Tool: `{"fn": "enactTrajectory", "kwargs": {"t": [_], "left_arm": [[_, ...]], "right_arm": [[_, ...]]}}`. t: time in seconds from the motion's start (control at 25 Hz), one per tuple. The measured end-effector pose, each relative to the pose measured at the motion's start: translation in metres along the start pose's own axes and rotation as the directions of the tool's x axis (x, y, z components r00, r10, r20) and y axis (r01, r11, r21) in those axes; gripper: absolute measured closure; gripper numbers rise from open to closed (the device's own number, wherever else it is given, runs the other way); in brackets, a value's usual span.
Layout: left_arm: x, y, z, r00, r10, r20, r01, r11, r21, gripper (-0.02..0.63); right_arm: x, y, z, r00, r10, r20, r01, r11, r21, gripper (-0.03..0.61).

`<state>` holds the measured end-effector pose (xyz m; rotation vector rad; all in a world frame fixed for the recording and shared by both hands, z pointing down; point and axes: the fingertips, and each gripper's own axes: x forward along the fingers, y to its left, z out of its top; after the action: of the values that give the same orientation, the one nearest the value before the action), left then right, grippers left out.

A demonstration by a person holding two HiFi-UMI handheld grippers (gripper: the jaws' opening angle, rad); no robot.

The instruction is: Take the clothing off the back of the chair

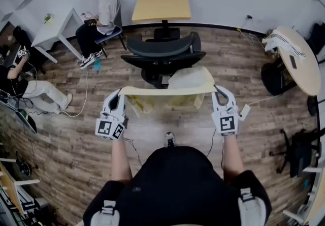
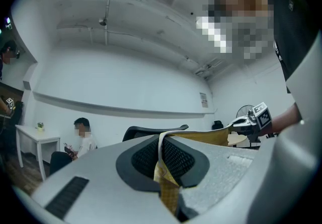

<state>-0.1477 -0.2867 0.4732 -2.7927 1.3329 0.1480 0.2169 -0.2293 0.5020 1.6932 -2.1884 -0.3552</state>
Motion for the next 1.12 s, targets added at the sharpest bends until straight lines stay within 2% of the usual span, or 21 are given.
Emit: {"fn": "enactTrajectory", "kwargs": {"t": [0.52, 1.12], "left_arm": [[-0.062, -0.09, 0.013, 0.999, 0.021, -0.029, -0.02, 0.999, 0.028, 0.609], [-0.116, -0.164, 0.01, 0.999, 0.016, -0.051, -0.014, 0.999, 0.043, 0.609]], "right_arm": [[-0.097, -0.001, -0.022, 1.0, 0.03, -0.009, -0.03, 0.999, 0.032, 0.577], [-0.185, 0.006, -0.046, 0.999, 0.028, -0.019, -0.027, 0.998, 0.048, 0.578]]}}
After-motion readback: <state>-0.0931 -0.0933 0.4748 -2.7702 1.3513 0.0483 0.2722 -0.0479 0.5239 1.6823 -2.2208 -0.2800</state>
